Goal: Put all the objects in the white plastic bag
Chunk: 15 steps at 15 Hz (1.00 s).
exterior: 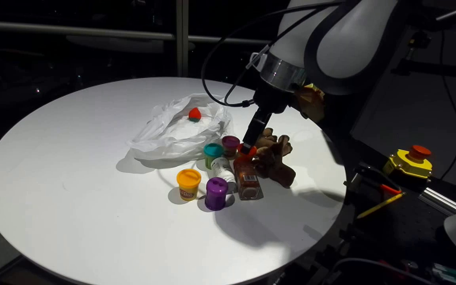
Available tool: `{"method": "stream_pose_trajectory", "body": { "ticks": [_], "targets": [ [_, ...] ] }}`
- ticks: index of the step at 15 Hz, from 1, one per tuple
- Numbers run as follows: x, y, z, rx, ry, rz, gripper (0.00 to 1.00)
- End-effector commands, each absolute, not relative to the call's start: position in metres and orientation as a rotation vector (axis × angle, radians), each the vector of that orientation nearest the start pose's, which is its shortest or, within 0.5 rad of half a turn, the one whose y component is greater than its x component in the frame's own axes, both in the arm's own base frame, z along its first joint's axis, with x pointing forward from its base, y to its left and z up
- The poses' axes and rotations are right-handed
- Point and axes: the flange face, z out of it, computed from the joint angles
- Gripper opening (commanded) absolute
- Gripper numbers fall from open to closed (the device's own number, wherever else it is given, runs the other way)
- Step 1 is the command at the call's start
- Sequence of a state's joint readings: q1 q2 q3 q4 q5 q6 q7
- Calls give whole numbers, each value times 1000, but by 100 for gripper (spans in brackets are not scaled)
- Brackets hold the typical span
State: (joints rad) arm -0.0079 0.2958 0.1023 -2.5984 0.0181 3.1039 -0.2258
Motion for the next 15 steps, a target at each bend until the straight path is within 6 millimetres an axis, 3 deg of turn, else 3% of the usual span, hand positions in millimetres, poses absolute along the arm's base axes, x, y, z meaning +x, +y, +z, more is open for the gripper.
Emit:
{"method": "stream_pose_trajectory", "body": {
  "ticks": [1,10,11,12,15],
  "targets": [
    [471,43,159,-3062,-532,-399,100],
    [508,32,142,-3077,-577,-434,100],
    [510,30,139,-3080,-575,-428,93],
    [510,28,137,-3084,-578,-423,74],
    [510,27,136,-3082,-573,-422,51]
  ]
}}
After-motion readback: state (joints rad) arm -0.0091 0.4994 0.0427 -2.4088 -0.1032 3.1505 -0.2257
